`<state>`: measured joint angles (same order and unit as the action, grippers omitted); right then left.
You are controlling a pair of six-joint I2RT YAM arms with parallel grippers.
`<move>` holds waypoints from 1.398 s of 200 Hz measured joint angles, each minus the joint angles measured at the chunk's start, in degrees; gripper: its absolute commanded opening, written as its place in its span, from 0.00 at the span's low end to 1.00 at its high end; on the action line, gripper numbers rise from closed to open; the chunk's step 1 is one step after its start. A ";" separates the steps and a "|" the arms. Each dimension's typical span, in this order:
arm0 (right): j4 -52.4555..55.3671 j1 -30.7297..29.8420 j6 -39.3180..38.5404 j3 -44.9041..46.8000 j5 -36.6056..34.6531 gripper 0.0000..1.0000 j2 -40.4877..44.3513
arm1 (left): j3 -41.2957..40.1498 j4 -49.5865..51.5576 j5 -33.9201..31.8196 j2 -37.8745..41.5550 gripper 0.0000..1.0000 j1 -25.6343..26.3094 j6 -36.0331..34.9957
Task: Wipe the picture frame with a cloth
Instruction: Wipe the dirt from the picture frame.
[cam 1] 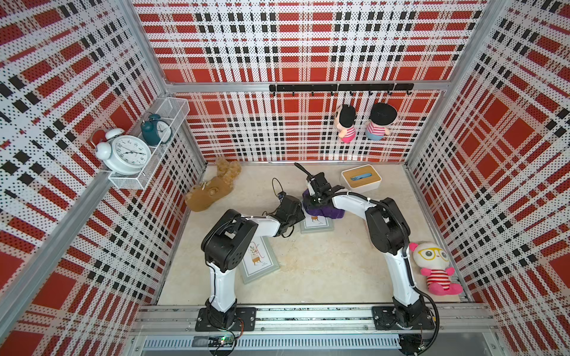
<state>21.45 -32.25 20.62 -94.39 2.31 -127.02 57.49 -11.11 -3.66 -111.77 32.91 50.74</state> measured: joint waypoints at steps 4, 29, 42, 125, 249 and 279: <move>-0.66 -0.02 0.02 1.42 -0.33 0.00 0.87 | 0.00 0.00 0.00 0.00 0.17 0.02 -0.02; 0.35 -0.09 -0.74 12.46 -3.23 0.00 9.92 | -0.02 -0.07 0.00 0.02 0.17 0.02 -0.13; 3.19 -0.11 -1.53 15.45 -5.31 0.00 14.21 | -0.02 -0.07 0.02 0.02 0.17 0.02 -0.20; 7.65 -0.11 -0.98 14.53 -6.40 0.00 16.74 | -0.02 -0.13 0.02 0.02 0.17 0.20 -0.26; 12.41 1.60 -3.91 -5.27 -10.51 0.00 -0.66 | -0.09 -0.81 0.22 -0.13 0.14 0.31 -0.04; 10.91 -0.31 -4.26 8.87 -10.08 0.00 9.16 | -0.07 -2.29 0.37 -0.52 0.12 0.70 1.22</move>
<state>32.36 -32.56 16.36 -85.52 -7.77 -117.86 57.43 -13.41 -3.29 -112.29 33.61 51.96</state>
